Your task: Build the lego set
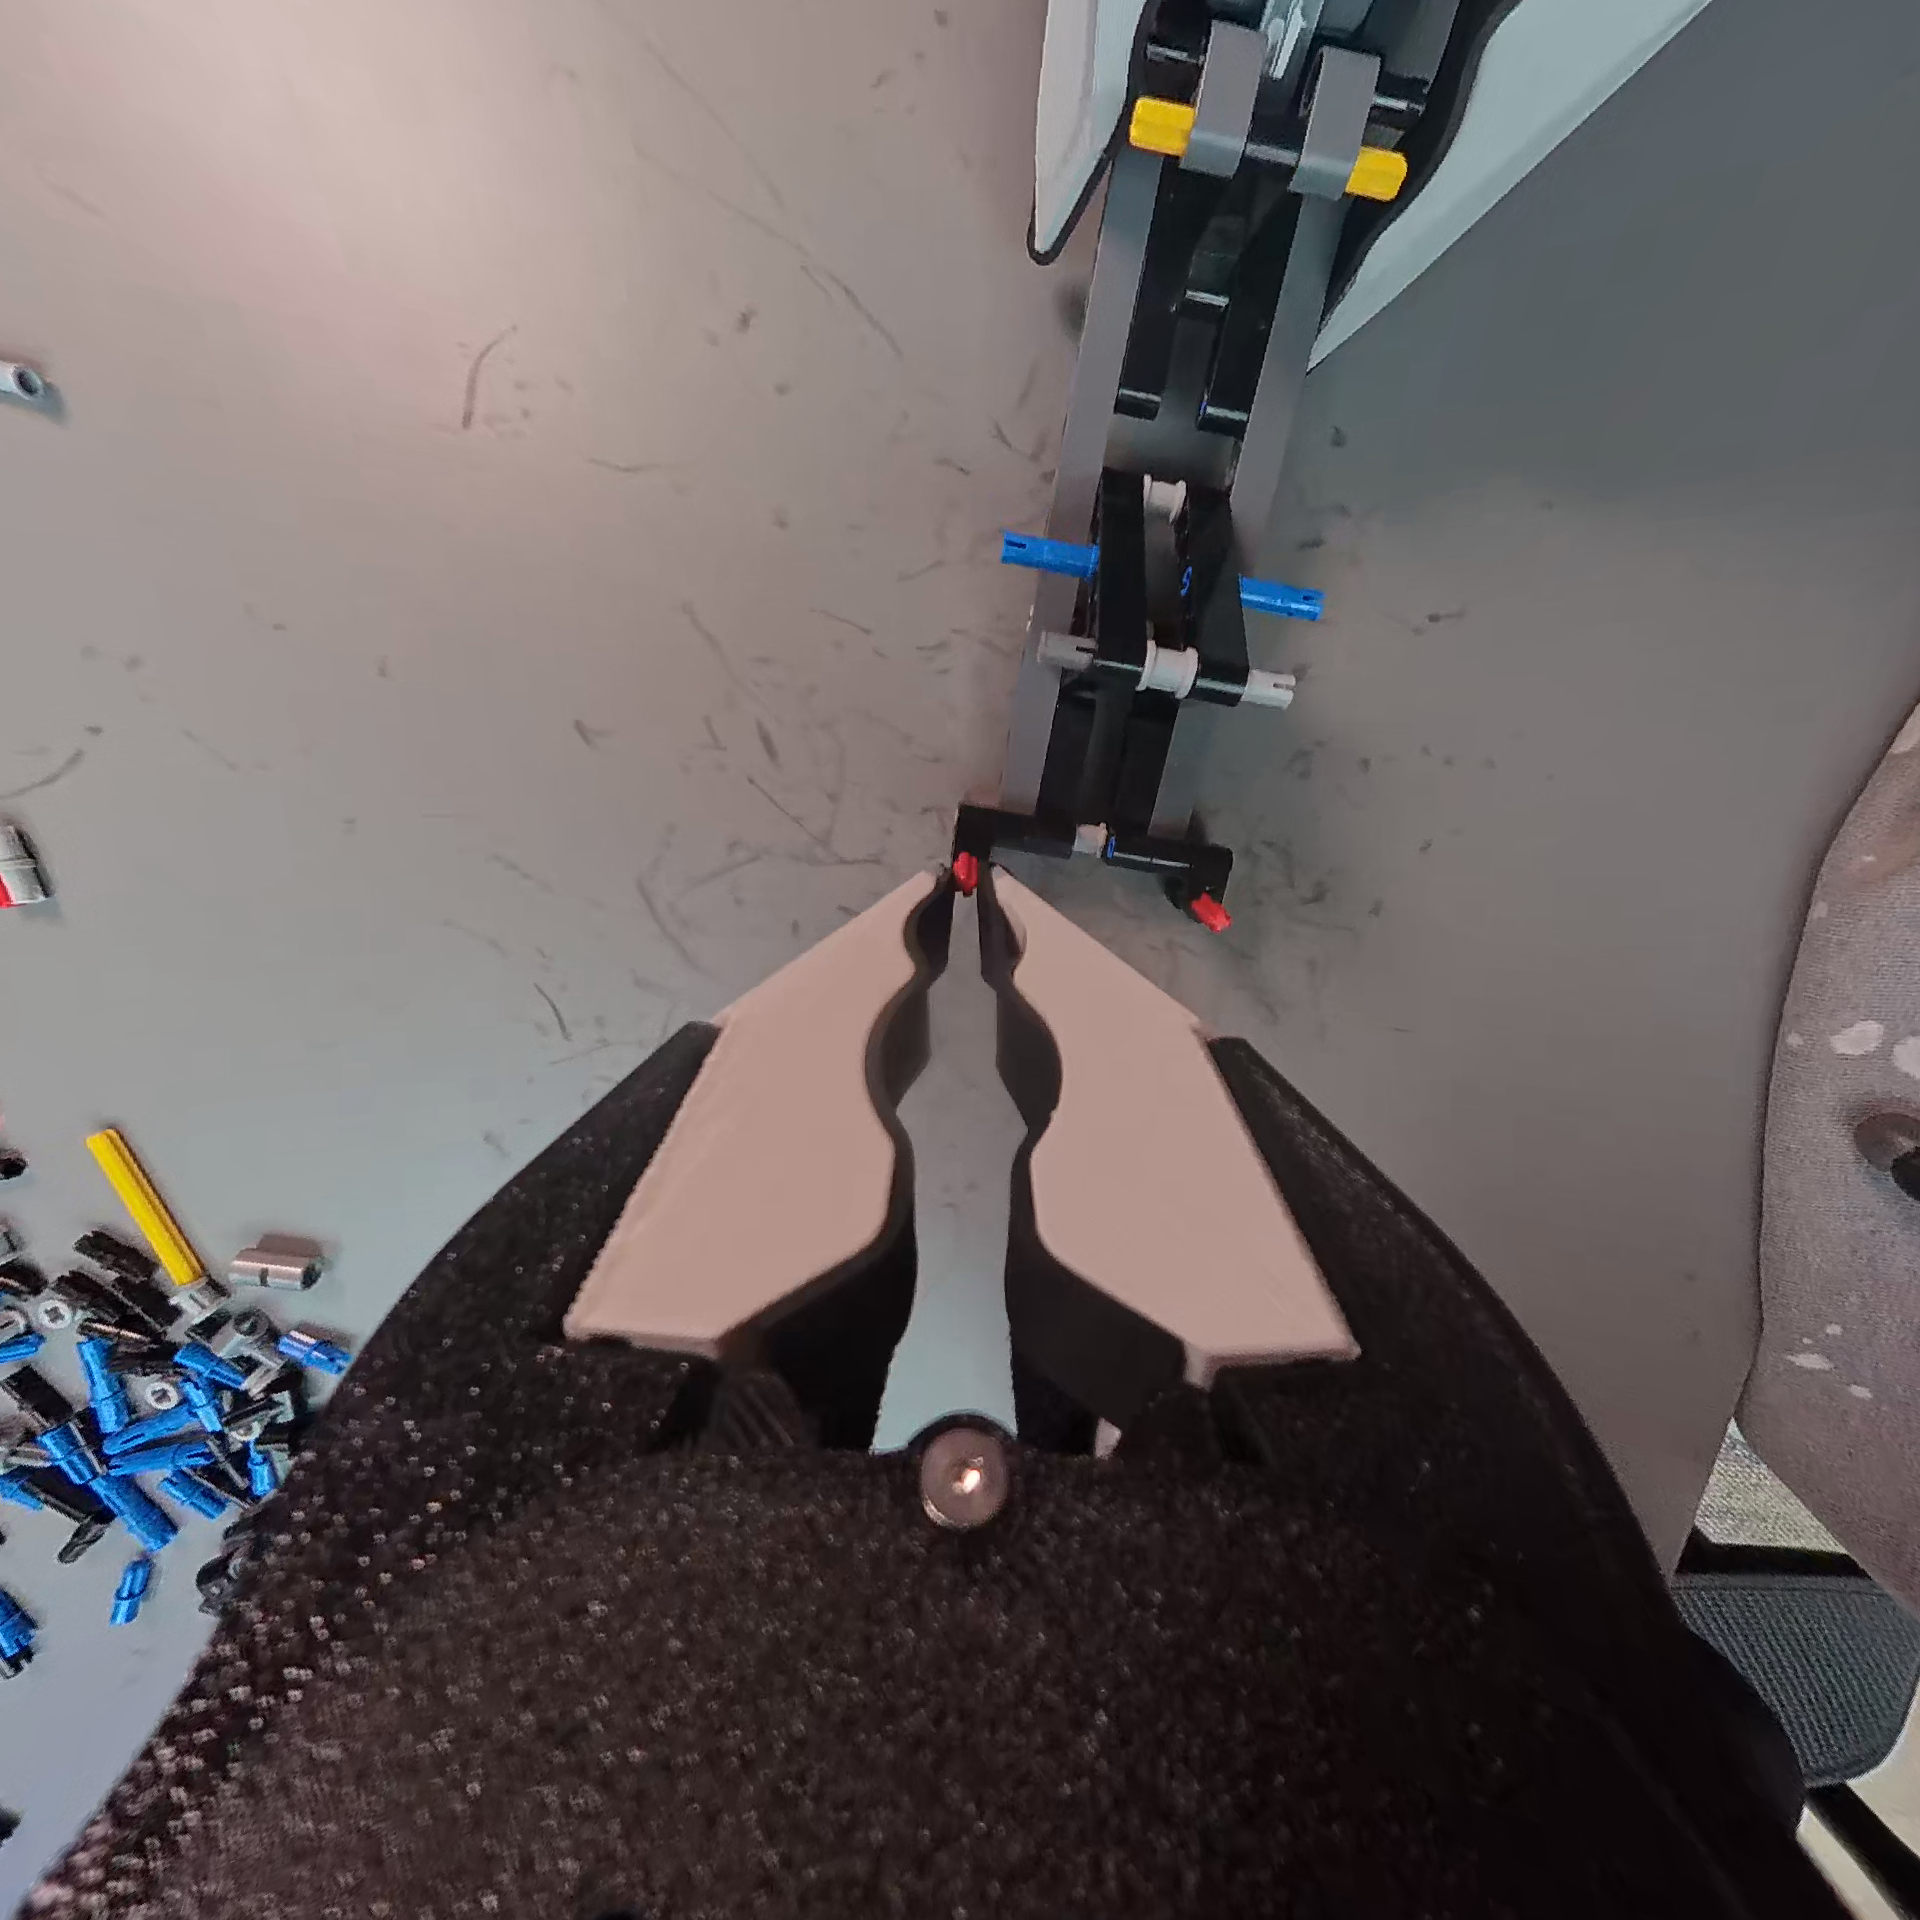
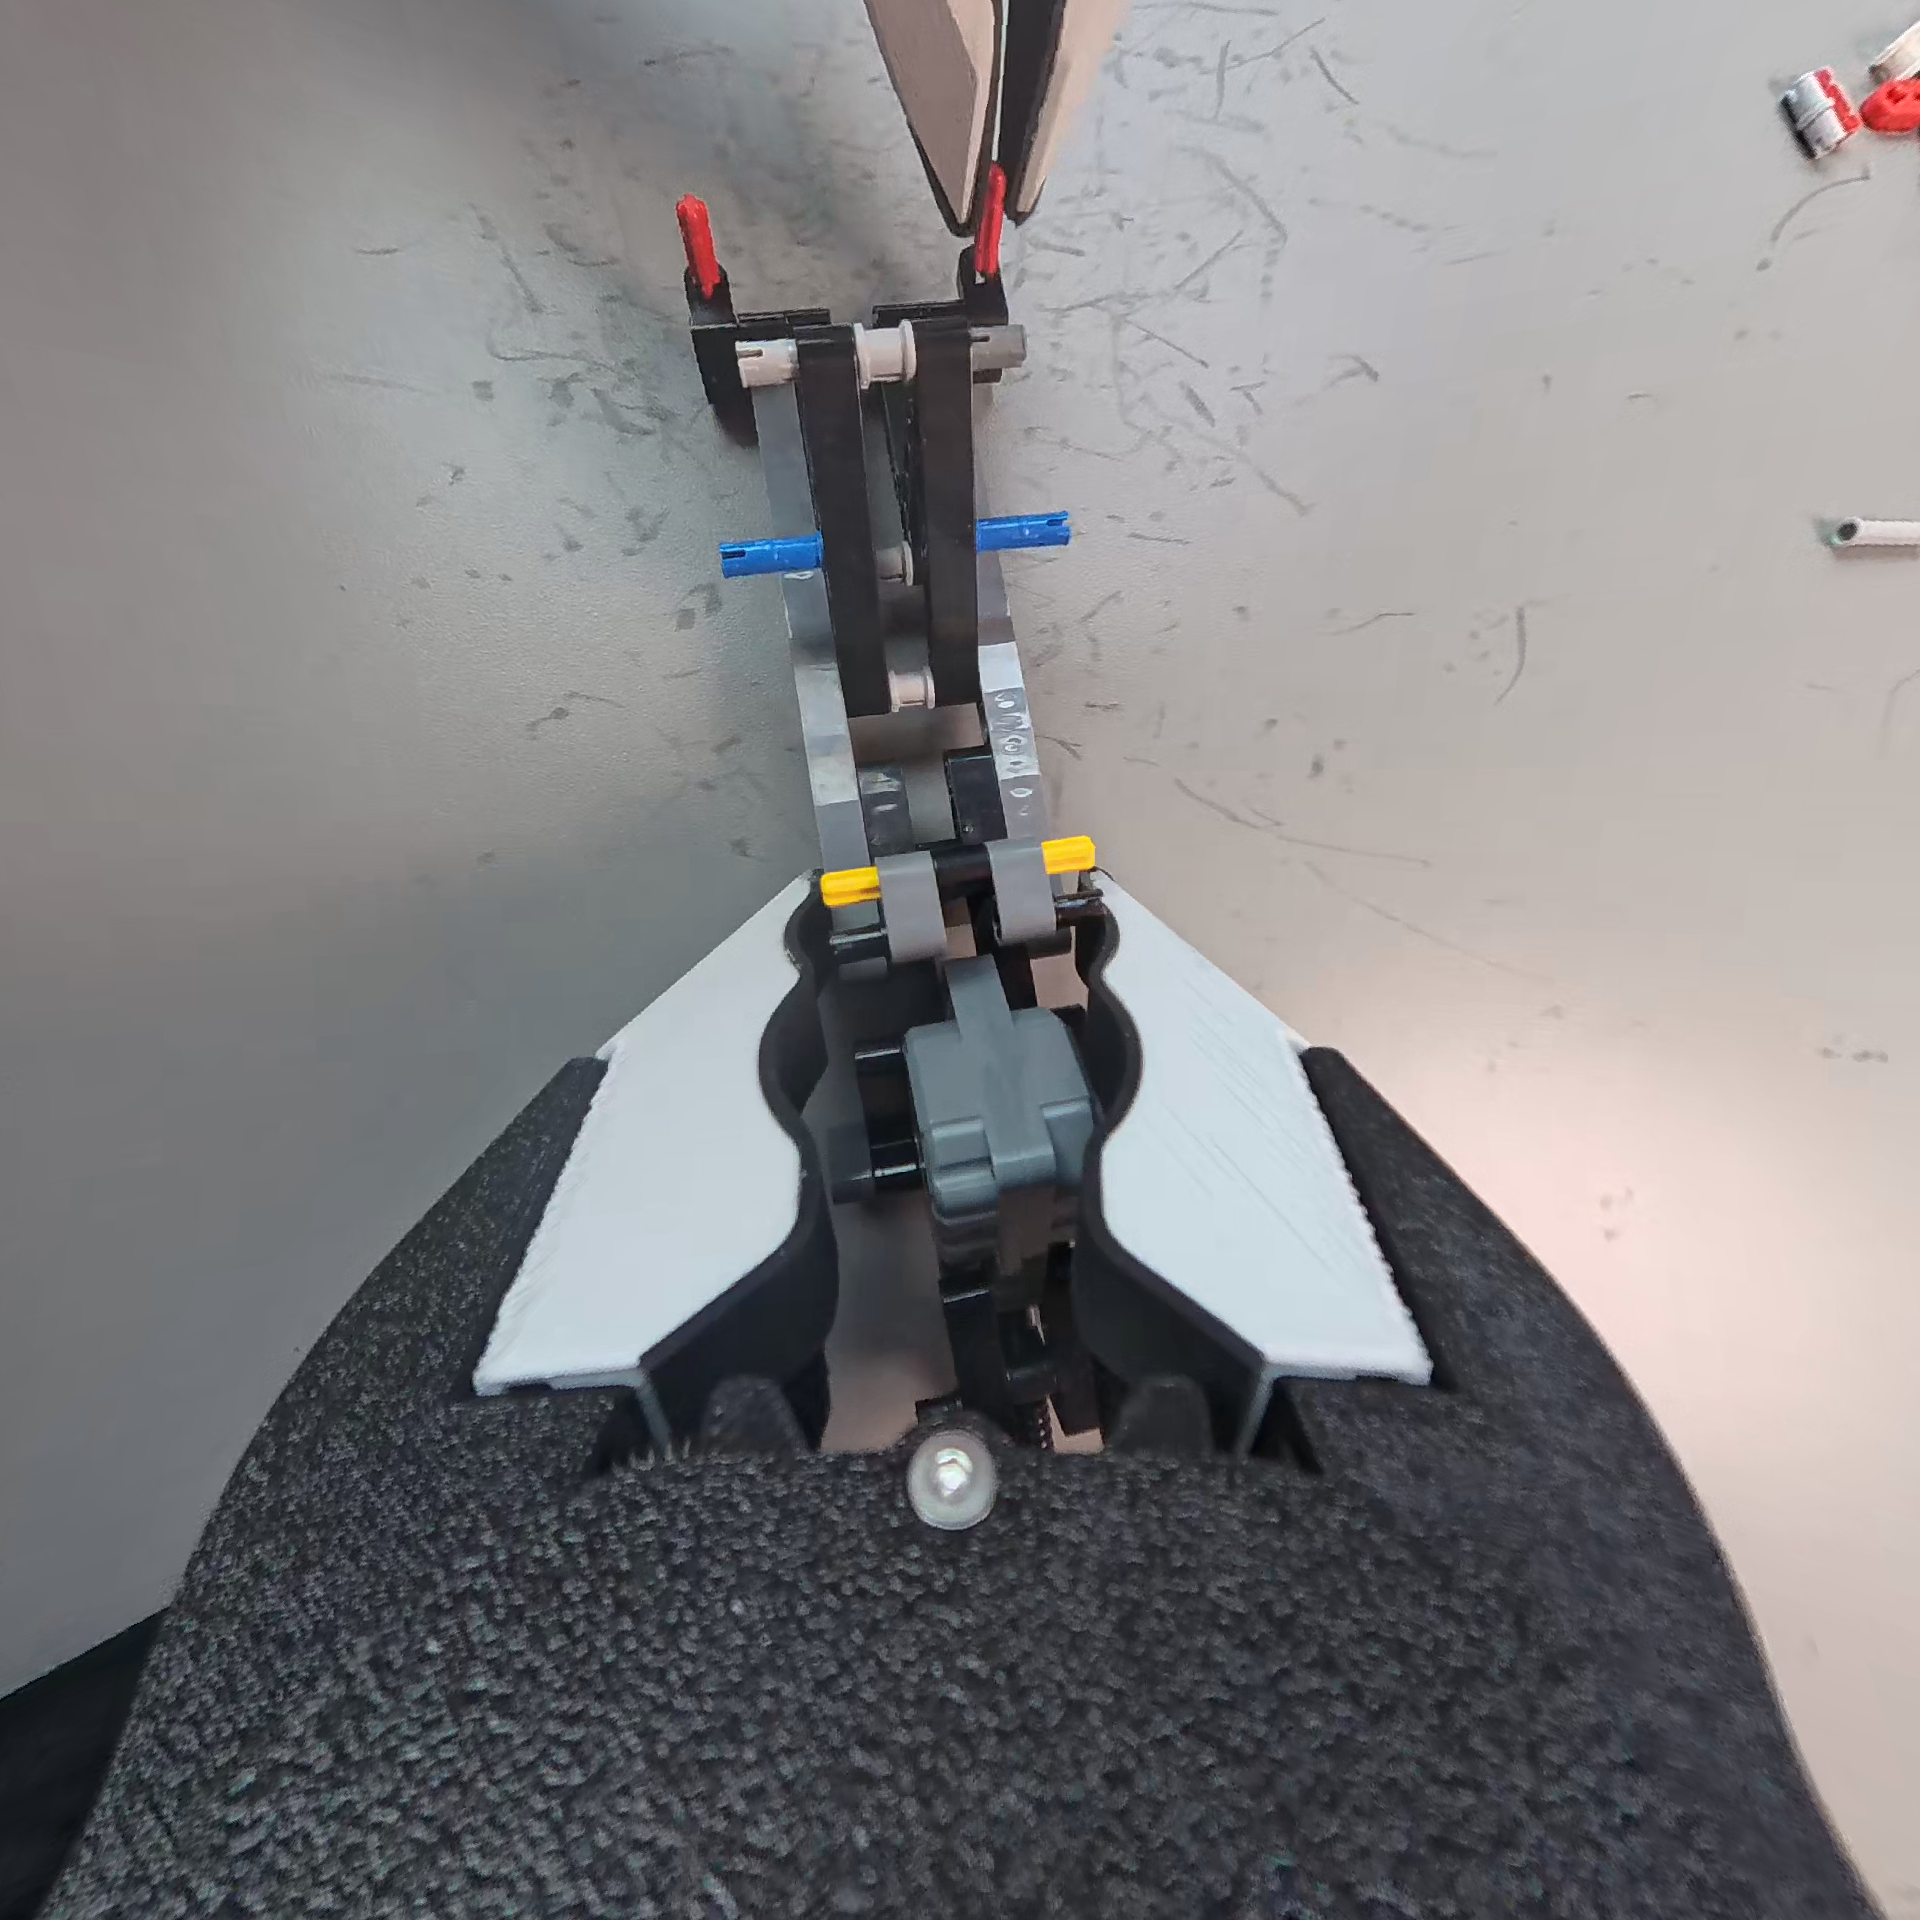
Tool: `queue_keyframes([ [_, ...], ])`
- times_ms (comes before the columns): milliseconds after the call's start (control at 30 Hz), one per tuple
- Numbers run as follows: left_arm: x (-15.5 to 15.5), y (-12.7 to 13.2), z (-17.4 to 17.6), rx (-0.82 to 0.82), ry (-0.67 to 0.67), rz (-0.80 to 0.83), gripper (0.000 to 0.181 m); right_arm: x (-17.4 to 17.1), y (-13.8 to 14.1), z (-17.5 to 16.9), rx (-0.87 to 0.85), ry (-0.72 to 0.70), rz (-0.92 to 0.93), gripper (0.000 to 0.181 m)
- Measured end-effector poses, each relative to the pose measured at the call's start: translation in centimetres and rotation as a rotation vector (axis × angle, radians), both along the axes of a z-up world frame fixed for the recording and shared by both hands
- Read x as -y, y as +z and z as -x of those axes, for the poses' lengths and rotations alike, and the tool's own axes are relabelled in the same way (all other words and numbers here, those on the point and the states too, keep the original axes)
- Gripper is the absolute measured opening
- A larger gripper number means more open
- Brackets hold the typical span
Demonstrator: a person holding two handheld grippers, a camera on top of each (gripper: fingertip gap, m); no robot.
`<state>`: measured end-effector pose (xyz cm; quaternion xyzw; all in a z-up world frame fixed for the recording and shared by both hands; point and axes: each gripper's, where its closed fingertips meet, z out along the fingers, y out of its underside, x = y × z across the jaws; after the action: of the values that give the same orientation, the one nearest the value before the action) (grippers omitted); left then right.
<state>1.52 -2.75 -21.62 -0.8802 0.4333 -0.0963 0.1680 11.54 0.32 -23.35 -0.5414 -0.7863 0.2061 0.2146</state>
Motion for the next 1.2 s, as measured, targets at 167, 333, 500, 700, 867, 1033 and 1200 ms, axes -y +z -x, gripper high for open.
queue_keyframes([
  [167, 0.09, -0.02, 0.06, -0.029, -0.017, 0.007, 0.005, 0.05, -0.02, 0.0, -0.002, 0.002, 0.005, 0.046],
  [333, 0.02, -0.01, -0.06, -0.067, -0.031, 0.008, 0.005, 0.06, -0.03, 0.0, -0.004, 0.002, 0.008, 0.046],
  [500, 0.01, -0.01, -0.16, -0.136, -0.072, -0.002, 0.005, 0.09, -0.03, 0.0, -0.009, 0.003, 0.01, 0.046],
  [700, 0.17, 0.02, -0.66, -0.135, -0.107, 0.004, 0.004, 0.09, -0.02, 0.01, -0.017, 0.004, 0.012, 0.046],
  [867, 0.01, 0.02, -0.41, -0.145, -0.127, -0.002, 0.005, 0.09, -0.01, 0.02, -0.024, 0.004, 0.014, 0.046],
  [1033, -0.03, -0.04, -0.01, -0.142, -0.13, -0.005, 0.005, 0.1, -0.01, 0.02, -0.027, 0.007, 0.016, 0.045],
  [1200, -0.13, -0.12, -0.12, -0.155, -0.144, -0.006, 0.004, 0.09, -0.01, 0.03, -0.029, 0.008, 0.017, 0.045],
])
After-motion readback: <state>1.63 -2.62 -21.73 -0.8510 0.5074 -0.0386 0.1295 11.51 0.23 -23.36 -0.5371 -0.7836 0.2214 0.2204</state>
